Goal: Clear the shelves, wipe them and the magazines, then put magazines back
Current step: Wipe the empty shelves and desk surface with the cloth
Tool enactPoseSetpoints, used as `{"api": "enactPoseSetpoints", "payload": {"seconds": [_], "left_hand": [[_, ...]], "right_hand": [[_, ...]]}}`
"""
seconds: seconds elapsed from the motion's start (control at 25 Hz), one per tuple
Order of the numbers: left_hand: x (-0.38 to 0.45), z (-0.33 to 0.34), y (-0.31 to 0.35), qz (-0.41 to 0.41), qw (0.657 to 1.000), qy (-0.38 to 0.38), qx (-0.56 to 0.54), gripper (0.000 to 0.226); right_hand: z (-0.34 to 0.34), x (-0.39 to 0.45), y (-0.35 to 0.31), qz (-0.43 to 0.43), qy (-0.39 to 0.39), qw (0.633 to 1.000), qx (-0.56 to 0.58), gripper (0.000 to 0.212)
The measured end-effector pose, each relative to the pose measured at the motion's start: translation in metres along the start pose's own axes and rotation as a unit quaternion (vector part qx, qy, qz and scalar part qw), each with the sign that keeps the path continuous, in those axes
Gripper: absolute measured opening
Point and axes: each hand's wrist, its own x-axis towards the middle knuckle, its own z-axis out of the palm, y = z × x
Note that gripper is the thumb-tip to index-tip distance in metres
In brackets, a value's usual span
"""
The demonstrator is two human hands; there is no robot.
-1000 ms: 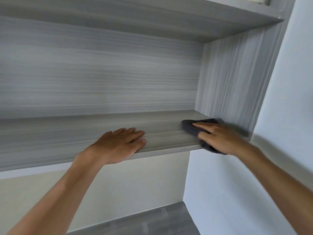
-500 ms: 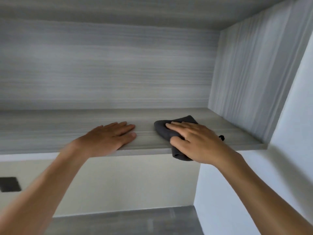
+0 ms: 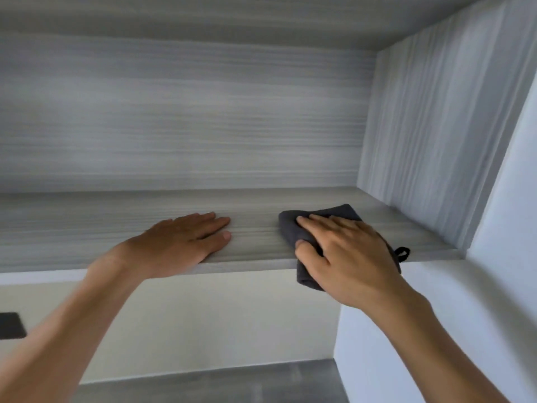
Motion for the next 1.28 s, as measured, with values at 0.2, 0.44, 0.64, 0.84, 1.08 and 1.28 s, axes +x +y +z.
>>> {"api": "enactPoseSetpoints", "payload": {"seconds": [0.2, 0.44, 0.64, 0.84, 1.08, 1.28], "left_hand": [[0.001, -0.008, -0.021, 0.047, 0.998, -0.049, -0.004, 0.091], [-0.004, -0.006, -0.040, 0.103, 0.994, -0.033, -0.021, 0.066], [-0.002, -0.009, -0.057, 0.151, 0.987, -0.050, -0.012, 0.066], [-0.009, -0.010, -0.068, 0.197, 0.977, -0.001, -0.084, 0.061], [-0.008, -0.008, -0.069, 0.135, 0.979, 0.071, -0.135, 0.061], [-0.005, -0.009, -0.067, 0.083, 0.988, 0.085, -0.100, 0.059]], "right_hand": [[-0.022, -0.001, 0.038, 0.097, -0.073, 0.985, 0.119, 0.037], [-0.020, 0.046, 0.023, 0.214, -0.139, 0.967, 0.015, 0.049], [0.002, 0.056, -0.063, 0.068, -0.136, 0.985, 0.087, 0.051], [-0.020, 0.050, -0.008, 0.165, -0.146, 0.964, 0.148, 0.046], [0.019, 0.117, 0.004, 0.304, -0.165, 0.937, -0.042, 0.062], [0.035, 0.135, -0.049, 0.060, -0.174, 0.982, 0.049, 0.058]]}}
